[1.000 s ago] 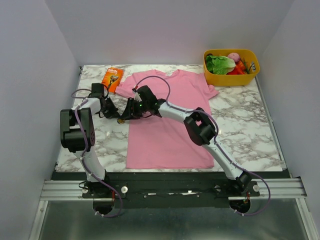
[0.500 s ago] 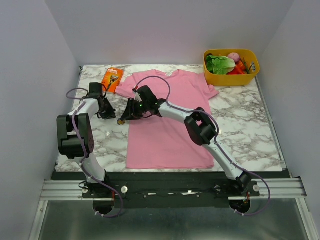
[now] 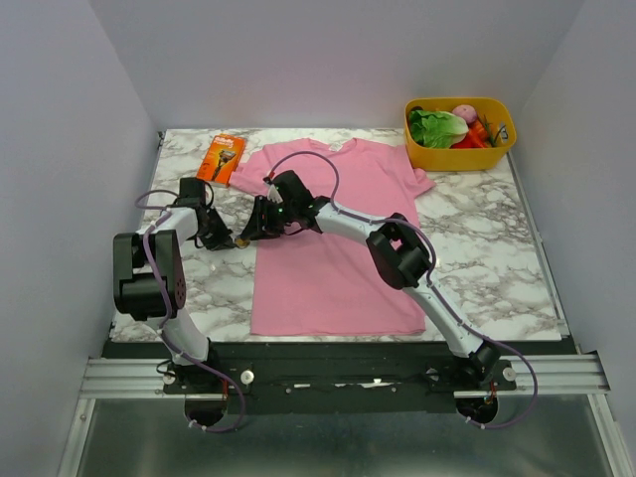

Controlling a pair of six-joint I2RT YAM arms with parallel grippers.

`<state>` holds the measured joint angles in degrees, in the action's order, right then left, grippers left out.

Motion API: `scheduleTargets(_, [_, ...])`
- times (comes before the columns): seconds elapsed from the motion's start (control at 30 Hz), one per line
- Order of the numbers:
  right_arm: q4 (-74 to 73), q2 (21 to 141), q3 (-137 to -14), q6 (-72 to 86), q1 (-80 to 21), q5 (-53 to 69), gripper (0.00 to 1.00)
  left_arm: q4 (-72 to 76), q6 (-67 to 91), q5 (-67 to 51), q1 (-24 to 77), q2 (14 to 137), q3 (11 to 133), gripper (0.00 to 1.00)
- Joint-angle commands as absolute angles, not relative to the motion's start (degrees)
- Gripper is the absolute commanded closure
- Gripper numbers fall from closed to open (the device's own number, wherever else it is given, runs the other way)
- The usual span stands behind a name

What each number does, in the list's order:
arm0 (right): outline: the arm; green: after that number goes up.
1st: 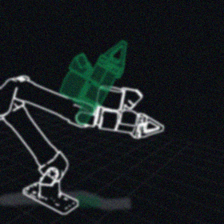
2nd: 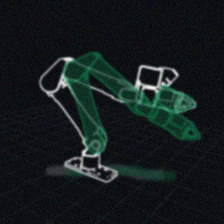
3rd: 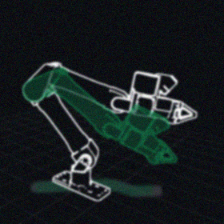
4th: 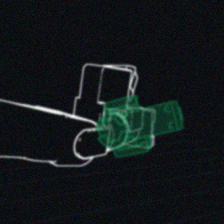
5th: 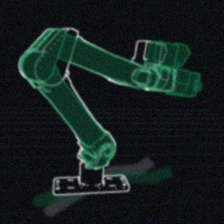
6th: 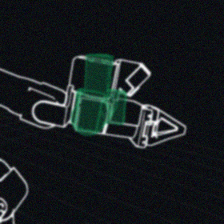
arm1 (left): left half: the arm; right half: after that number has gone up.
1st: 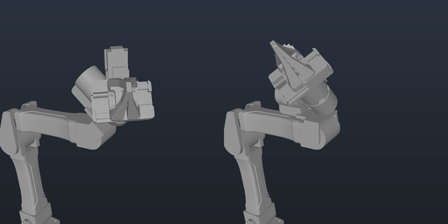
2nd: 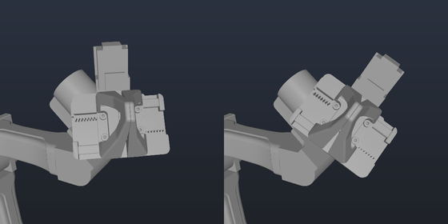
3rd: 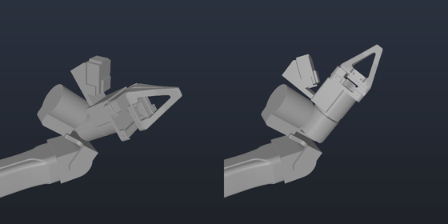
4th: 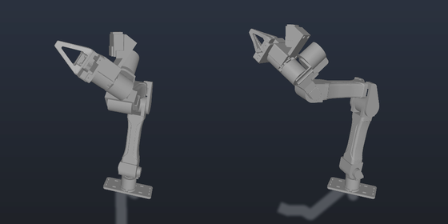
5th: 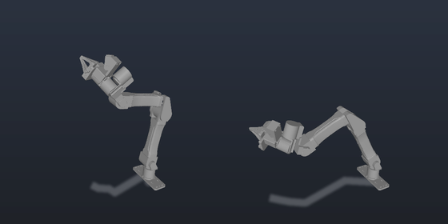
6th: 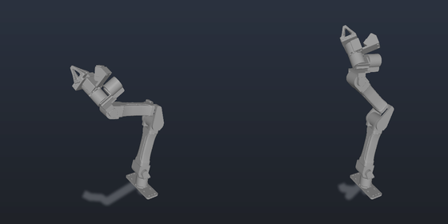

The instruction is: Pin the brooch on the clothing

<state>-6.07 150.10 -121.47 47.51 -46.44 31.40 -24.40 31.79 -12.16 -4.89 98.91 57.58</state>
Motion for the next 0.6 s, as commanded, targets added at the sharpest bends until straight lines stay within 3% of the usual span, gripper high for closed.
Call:
scheduleTargets(0.0, [-11.16, 149.59, -119.09, 46.06, -47.55, 31.82, 0.51, -23.03, 32.34, -14.32, -4.66, 100.46, 55.63, 0.86])
scheduleTargets(0.23, [-11.16, 150.73, -120.50, 46.67, -47.72, 31.99, 0.56, -23.29, 31.91, -14.77, -4.57, 101.07, 56.34, 0.87])
scheduleTargets(0.57, [-12.39, 148.36, -119.18, 45.88, -47.72, 27.77, 0.54, -27.16, 30.94, -11.95, -4.83, 100.90, 59.94, 0.87])
